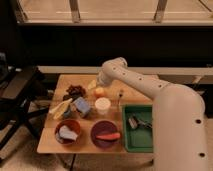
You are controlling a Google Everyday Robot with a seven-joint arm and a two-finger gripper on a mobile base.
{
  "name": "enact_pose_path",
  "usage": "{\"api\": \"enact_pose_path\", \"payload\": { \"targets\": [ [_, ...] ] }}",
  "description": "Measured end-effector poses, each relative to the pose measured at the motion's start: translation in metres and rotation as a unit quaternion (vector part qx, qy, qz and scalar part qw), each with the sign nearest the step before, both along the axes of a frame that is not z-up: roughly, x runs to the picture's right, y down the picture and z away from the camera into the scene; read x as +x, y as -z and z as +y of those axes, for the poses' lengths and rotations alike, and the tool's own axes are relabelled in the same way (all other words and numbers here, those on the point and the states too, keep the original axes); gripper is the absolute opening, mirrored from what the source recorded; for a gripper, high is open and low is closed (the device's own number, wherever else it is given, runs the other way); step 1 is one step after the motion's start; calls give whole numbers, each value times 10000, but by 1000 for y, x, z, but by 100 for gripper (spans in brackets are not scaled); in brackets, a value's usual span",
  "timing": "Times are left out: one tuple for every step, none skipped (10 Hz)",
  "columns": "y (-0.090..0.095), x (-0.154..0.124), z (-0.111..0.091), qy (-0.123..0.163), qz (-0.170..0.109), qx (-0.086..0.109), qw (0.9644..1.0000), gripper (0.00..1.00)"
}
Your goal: Place apple in paper cup
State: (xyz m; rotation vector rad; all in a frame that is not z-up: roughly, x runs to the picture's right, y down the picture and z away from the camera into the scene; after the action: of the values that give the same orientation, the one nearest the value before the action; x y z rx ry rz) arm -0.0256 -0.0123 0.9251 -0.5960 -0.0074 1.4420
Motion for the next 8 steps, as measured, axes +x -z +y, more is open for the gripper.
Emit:
{"api": "enact_pose_path", "payload": {
  "targets": [
    [-7,-2,2,87,56,-20,9999,80],
    [-12,-4,6,181,107,-32,9998,80],
    [-16,-4,7,230,160,-30,9996,80],
    [-22,-2,11,304,250,-43,9992,80],
    [-27,0,13,335,323,-74,9989,80],
    [-32,2,16,351,375,-125,9986,80],
    [-38,4,21,361,416,-196,9983,80],
    [-43,5,26,328,433,-275,9981,77]
  ]
}}
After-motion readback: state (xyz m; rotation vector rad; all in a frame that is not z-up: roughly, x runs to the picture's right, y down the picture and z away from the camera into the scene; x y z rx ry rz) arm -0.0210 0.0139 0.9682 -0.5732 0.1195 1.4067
